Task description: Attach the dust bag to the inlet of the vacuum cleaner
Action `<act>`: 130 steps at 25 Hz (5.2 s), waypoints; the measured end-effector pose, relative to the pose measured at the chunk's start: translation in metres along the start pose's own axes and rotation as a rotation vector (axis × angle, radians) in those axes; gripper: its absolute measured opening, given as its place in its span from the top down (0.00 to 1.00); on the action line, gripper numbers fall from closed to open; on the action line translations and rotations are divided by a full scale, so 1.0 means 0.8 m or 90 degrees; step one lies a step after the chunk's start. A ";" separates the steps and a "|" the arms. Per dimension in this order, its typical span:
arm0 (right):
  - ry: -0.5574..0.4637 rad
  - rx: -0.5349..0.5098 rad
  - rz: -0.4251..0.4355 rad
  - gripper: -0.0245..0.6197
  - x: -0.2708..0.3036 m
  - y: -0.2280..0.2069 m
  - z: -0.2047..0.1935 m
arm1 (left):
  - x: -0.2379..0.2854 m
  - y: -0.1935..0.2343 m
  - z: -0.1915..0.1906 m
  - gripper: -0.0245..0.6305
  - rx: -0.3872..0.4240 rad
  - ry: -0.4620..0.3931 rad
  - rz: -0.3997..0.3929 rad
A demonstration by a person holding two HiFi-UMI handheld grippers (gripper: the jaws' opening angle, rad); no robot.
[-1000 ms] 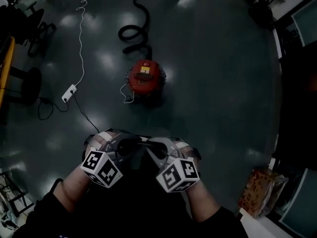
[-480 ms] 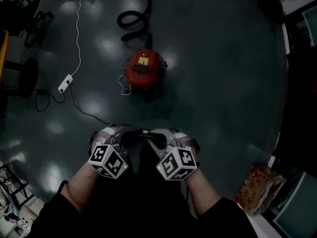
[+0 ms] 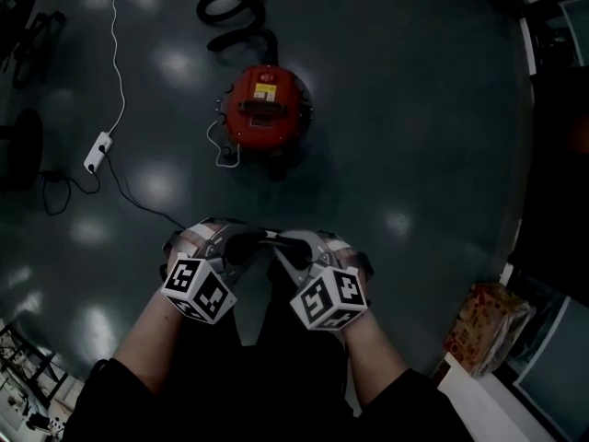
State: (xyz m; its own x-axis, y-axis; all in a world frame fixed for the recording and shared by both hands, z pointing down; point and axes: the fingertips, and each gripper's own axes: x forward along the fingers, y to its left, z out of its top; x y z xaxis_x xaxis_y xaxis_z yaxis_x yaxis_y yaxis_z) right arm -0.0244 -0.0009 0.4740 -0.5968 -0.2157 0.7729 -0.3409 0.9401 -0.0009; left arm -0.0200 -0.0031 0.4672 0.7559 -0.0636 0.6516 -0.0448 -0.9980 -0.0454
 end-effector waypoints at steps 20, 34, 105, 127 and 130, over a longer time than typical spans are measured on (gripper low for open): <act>0.004 -0.017 0.004 0.91 0.198 -0.074 -0.159 | 0.191 0.052 -0.178 0.90 0.011 -0.013 0.006; -0.003 -0.036 -0.012 0.91 0.262 -0.102 -0.218 | 0.259 0.072 -0.232 0.91 0.045 -0.007 0.013; -0.022 -0.120 -0.008 0.84 0.275 -0.154 -0.223 | 0.271 0.118 -0.236 0.87 0.084 -0.069 -0.002; -0.058 -0.017 -0.029 0.65 0.253 -0.168 -0.225 | 0.260 0.129 -0.204 0.71 0.010 -0.086 -0.007; -0.045 -0.008 -0.032 0.65 0.235 -0.158 -0.221 | 0.249 0.119 -0.181 0.71 -0.010 -0.091 -0.014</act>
State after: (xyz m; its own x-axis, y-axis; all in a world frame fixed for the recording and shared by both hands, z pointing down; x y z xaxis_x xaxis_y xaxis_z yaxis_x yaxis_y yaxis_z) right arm 0.0347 -0.1135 0.7313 -0.6292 -0.2799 0.7251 -0.3628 0.9308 0.0445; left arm 0.0319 -0.1112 0.7028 0.8417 -0.0410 0.5384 -0.0360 -0.9992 -0.0198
